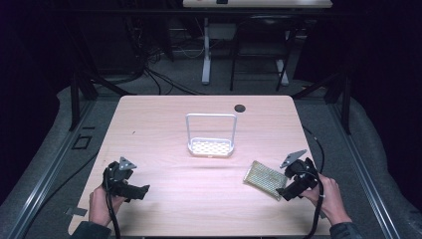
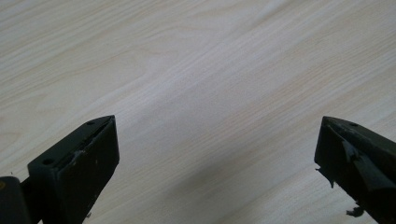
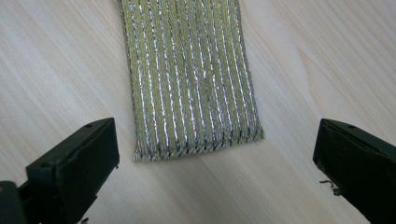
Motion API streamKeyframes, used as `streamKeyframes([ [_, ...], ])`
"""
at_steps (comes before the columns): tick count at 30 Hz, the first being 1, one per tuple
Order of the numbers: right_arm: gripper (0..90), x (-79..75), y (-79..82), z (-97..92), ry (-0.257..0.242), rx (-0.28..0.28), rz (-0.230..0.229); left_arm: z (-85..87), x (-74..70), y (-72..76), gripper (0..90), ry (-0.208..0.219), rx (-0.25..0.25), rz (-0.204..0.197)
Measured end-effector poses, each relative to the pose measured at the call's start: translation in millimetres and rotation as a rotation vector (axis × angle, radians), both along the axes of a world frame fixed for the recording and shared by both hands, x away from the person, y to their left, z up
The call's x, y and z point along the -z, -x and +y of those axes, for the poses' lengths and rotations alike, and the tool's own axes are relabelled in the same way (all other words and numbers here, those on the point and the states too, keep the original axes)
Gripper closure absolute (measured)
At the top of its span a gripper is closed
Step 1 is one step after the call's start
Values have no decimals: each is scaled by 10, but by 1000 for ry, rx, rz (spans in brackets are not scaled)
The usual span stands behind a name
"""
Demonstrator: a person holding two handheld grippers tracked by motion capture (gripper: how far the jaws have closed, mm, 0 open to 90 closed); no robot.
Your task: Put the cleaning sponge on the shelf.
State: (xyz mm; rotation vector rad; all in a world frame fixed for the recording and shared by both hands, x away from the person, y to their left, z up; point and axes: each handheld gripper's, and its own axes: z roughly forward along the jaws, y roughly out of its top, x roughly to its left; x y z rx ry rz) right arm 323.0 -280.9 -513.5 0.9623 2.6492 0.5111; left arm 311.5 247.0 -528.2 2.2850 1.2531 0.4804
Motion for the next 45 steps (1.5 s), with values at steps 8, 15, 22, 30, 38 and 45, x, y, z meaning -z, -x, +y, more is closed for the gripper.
streamKeyframes([
  [8, 0, 72, -140, 123, -16, -63, 38, -4, -1, 1, 0, -3, 7, 3],
  [15, 0, 177, -272, 230, 8, -117, 75, -9, 7, -8, 0, -7, 14, 11],
  [22, 0, 264, -349, 305, 25, -135, 107, -12, 6, -2, 0, -6, 17, 11],
  [30, 0, 318, -376, 360, 56, -156, 114, -14, 7, 5, 0, -7, 14, 10],
  [38, 7, 418, -416, 377, 84, -164, 153, -28, 17, -11, 0, -11, 24, 23],
  [45, 56, 445, -429, 376, 89, -157, 167, -16, 12, -3, 0, -10, 21, 20],
])
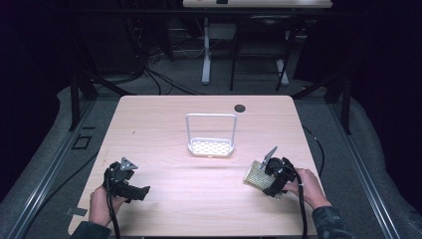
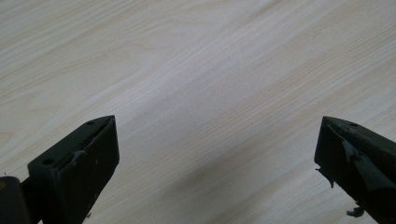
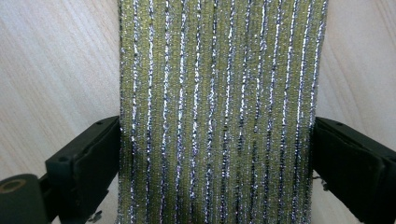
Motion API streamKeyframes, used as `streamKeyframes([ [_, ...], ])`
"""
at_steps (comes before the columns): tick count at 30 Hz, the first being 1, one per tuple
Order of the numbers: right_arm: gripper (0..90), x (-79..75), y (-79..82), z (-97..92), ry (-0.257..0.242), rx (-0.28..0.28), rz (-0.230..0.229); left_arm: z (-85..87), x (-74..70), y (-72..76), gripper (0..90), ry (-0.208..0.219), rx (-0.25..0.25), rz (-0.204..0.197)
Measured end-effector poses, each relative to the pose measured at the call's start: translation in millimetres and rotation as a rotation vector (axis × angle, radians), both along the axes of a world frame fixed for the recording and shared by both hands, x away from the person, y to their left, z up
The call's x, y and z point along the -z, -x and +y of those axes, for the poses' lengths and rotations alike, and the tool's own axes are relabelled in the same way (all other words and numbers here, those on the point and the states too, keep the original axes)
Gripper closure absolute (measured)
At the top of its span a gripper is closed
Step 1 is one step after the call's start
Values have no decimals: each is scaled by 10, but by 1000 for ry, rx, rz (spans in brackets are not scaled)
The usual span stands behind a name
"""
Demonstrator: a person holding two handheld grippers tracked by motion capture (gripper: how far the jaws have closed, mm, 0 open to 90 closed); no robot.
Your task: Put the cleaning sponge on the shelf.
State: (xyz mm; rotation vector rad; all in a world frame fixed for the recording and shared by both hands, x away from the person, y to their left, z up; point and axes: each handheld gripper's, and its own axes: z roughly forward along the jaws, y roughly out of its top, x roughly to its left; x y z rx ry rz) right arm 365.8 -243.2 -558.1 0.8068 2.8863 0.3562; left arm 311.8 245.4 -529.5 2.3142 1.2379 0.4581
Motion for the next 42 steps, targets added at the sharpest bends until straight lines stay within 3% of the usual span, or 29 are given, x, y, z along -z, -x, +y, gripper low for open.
streamKeyframes([
  [16, 126, -31, 18, -10, 13, 26, 14, 6, 0, -1, 1, 3, -9, -1],
  [21, 235, -48, 73, -51, -37, 7, 3, -11, 3, 11, 3, -15, -18, -3],
  [23, 335, -71, 85, -121, -61, 48, -15, -8, 1, 3, 4, -16, -19, -2],
  [25, 376, -87, 101, -141, -60, 63, -30, -9, -2, 3, 9, -20, -21, -4],
  [30, 418, -148, 120, -178, -64, 94, -67, -15, -5, 15, 20, -24, -26, -6],
  [33, 431, -231, 126, -199, -92, 123, -93, -11, -5, 3, 54, -28, -32, -8],
  [36, 431, -265, 135, -168, -101, 140, -100, -11, -15, 10, 102, -23, -30, -14],
  [42, 431, -325, 156, -118, -103, 178, -113, 11, -20, 6, 95, -13, -49, -24],
])
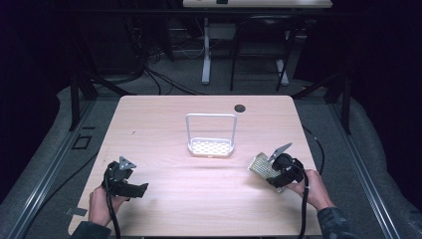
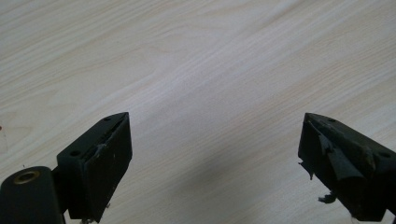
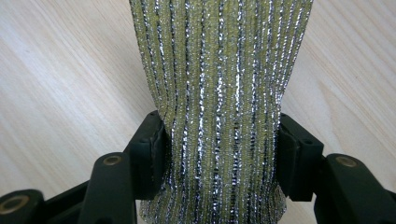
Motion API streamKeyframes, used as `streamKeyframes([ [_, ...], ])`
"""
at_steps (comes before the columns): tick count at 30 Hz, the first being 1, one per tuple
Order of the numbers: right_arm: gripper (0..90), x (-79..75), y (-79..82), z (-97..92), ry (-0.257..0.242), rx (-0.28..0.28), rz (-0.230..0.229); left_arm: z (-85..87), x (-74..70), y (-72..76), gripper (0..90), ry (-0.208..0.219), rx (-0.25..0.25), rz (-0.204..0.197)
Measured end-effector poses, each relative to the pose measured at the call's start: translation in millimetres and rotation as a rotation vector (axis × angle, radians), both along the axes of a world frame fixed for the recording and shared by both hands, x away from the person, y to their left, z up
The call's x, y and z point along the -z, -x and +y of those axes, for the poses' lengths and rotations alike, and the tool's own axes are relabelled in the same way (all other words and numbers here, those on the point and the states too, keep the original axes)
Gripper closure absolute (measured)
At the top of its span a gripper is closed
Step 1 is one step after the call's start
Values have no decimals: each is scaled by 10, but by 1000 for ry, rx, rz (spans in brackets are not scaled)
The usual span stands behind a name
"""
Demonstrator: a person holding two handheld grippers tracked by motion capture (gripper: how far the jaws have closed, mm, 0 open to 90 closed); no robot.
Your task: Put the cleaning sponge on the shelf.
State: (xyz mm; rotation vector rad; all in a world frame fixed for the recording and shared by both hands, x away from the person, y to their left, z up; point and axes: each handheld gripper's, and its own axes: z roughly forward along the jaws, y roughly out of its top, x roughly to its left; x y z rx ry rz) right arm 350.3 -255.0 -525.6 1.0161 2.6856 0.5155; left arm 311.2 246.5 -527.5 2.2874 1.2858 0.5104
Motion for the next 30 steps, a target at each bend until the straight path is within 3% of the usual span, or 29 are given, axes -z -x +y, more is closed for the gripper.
streamKeyframes([
  [7, 432, -72, 34, 92, -11, 36, -17, -14, 7, 0, 79, -6, 4, 6],
  [30, 446, -244, 82, 341, -47, 49, -44, 2, 8, -4, 82, -9, -12, 5],
])
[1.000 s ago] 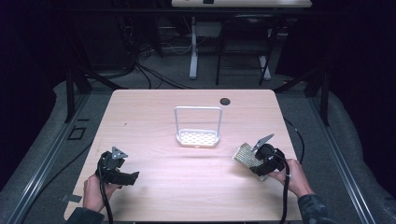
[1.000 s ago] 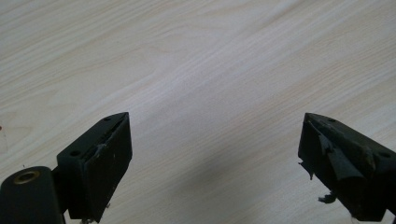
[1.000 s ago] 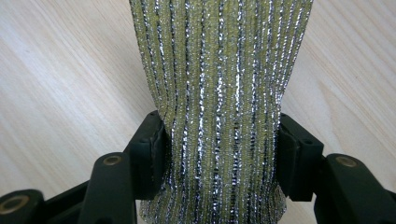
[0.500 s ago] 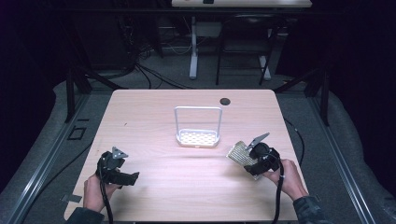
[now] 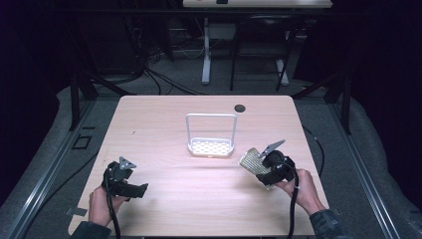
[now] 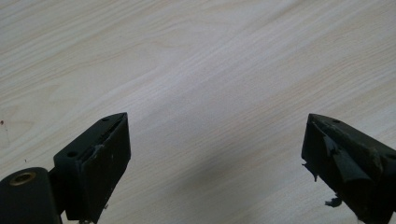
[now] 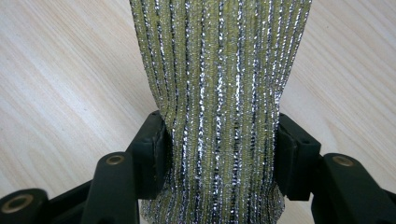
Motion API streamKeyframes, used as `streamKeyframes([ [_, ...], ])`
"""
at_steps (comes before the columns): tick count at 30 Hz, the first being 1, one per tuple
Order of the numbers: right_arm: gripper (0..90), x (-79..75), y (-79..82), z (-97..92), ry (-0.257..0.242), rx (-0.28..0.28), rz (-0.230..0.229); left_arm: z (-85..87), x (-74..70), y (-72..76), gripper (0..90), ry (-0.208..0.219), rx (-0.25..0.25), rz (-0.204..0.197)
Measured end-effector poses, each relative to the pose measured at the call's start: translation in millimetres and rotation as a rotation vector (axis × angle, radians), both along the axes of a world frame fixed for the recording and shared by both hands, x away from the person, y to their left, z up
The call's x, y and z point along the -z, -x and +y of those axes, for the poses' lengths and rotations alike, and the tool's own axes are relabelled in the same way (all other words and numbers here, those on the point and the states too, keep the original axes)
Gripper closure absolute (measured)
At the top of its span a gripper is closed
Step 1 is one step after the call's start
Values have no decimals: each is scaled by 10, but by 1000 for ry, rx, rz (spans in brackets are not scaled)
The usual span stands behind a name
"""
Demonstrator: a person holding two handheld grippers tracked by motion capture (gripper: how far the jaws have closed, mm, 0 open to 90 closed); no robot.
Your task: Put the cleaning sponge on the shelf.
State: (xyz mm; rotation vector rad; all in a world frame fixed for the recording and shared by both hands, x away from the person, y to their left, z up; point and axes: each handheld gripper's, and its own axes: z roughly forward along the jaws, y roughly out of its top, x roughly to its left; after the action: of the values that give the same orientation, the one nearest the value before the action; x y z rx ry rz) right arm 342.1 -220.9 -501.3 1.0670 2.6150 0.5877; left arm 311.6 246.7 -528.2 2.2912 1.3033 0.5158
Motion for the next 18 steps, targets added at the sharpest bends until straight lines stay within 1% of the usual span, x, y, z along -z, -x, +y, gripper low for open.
streamKeyframes([
  [5, 449, -17, -8, 41, -10, -6, -8, -5, 2, -5, 84, -3, 1, 5],
  [6, 449, -23, -14, 46, -6, -2, -1, -4, 0, -7, 89, -6, 1, 7],
  [10, 449, -31, -19, 60, -14, 11, -6, 3, 0, -2, 91, -5, -5, 0],
  [13, 451, -35, -24, 55, -19, 14, -7, -9, 5, -1, 90, -10, 3, 3],
  [18, 471, -40, -48, 78, -28, 24, -13, -12, 25, -22, 91, -17, 1, 12],
])
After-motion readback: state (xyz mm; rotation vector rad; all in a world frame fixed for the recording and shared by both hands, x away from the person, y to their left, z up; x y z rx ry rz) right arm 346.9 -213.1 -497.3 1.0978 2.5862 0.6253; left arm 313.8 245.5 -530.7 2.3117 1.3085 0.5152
